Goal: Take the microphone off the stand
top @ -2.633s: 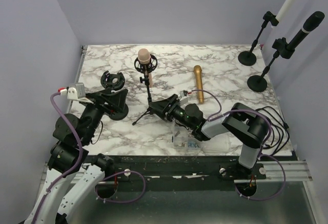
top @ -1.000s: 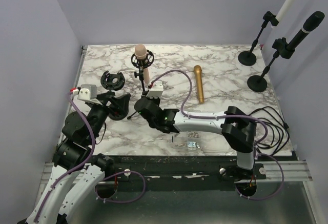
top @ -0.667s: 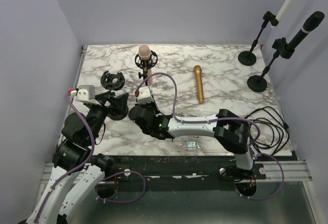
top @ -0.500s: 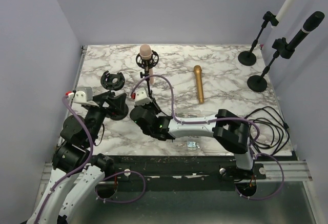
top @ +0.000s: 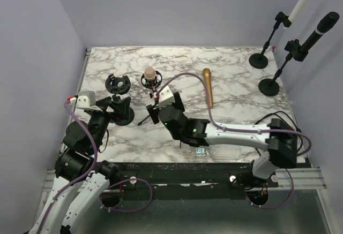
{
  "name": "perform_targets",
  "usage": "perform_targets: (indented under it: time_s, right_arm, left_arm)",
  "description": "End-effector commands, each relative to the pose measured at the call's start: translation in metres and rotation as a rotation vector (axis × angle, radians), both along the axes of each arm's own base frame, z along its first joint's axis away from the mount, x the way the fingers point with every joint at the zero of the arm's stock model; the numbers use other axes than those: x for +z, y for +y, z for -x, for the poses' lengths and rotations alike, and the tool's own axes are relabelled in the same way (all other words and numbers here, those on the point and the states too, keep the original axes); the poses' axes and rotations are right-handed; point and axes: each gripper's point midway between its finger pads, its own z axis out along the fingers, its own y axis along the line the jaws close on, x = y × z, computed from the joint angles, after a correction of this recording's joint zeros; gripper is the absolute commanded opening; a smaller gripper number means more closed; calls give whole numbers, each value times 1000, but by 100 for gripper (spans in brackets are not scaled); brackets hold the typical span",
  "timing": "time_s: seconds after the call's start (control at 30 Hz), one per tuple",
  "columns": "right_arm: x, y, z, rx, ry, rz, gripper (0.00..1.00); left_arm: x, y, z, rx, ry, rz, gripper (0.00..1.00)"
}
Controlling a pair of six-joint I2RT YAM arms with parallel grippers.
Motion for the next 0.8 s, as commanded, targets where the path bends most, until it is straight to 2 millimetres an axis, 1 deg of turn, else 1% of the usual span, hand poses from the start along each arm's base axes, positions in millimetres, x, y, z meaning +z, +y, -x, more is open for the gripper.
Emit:
perform_targets:
  time_s: [0.0, 0.03, 0.07, 0.13, 0.17, 0.2, 0.27, 0.3, 0.33, 0.37, 0.47, 0.5, 0.53, 0.57, 0.6, 0.63, 0.7, 0.77]
  right_arm:
    - [55, -8, 24, 151, -2, -229, 88]
    - [63, -11, 26, 167, -8, -247, 92]
    - [72, -14, 26, 178, -11, -265, 93]
    - [86, -18, 21, 169, 1, -288, 93]
    - [90, -18, 18, 176, 13, -287, 93]
    - [95, -16, 14, 190, 26, -295, 94]
    - [100, -10, 7, 213, 49, -296, 94]
    - [99, -6, 3, 228, 66, -293, 94]
    - [105, -1, -2, 239, 71, -311, 94]
    - [101, 1, -10, 234, 89, -303, 94]
    - [98, 13, -33, 256, 131, -324, 95]
    - [100, 18, -41, 256, 132, -329, 95]
    - [96, 23, -47, 264, 138, -322, 95]
    - [97, 28, -52, 270, 133, -315, 95]
    - [92, 33, -59, 268, 131, -295, 96]
    - [93, 38, -63, 268, 121, -281, 96]
    - [80, 46, -76, 247, 121, -229, 97]
    - [72, 49, -89, 200, 117, -189, 97]
  left_arm:
    - [-2, 3, -2, 21, 3, 0, 84]
    - [-1, 4, -2, 21, 0, 1, 84]
    - [-1, 4, -2, 20, 0, 2, 84]
    - [-1, 3, -2, 19, 0, 2, 84]
    - [-1, 3, -2, 17, 0, 4, 84]
    - [-1, 3, -2, 17, 1, 3, 84]
    - [-1, 2, -2, 14, 0, 5, 84]
    - [-1, 3, -2, 14, 0, 5, 84]
    - [-1, 3, -2, 13, 0, 5, 84]
    - [-1, 3, -2, 15, -1, 6, 84]
    - [0, 4, -1, 20, -6, 9, 84]
    - [0, 5, 0, 21, -8, 9, 84]
    - [1, 6, 0, 24, -10, 10, 84]
    - [1, 6, 0, 27, -12, 10, 84]
    - [1, 7, 1, 31, -13, 11, 84]
    - [2, 7, 1, 32, -15, 10, 84]
    - [2, 9, 2, 36, -19, 11, 84]
    - [3, 9, 2, 37, -21, 12, 84]
